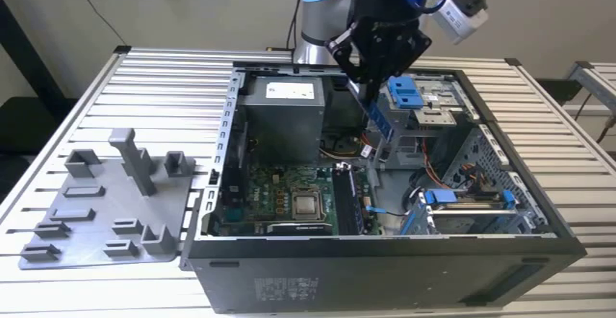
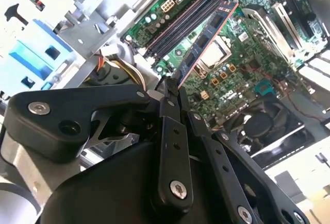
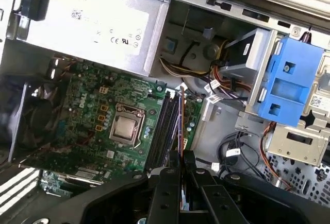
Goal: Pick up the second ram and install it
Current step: 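Insert the second ram into the second slot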
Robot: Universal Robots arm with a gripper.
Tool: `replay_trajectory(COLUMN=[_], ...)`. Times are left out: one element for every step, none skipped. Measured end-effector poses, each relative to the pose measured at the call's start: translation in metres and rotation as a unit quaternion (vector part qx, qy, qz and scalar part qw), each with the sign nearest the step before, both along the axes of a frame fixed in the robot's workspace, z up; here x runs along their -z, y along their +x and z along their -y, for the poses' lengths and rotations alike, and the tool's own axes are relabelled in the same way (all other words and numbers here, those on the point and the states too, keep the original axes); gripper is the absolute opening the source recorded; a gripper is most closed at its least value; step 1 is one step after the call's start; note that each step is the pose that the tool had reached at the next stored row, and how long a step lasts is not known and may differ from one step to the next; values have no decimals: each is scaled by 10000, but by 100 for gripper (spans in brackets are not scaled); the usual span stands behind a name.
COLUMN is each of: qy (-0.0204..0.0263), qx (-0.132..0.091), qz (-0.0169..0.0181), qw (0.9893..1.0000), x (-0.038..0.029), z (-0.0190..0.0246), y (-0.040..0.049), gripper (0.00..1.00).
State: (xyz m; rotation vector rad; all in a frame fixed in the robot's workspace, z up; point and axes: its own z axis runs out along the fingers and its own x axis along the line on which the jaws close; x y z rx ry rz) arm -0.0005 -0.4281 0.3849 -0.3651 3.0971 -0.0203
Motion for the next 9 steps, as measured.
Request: replay_trajectory(qy=[0,0,0,0,0,0,0,0,0], qx=[68,133,194,256,318,380,440,499,556], qz=[0,0,0,0,0,0,0,0,0], qw=[10000,9999,9998,9997,9995,9993,9990,9988,9985], x=[4,7,11,14,17,21,24,26,29], z=[0,0,1,1,2,2,3,3,4], y=[0,0,0,0,0,0,0,0,0], gripper=[14,14,14,14,14,14,14,14,14])
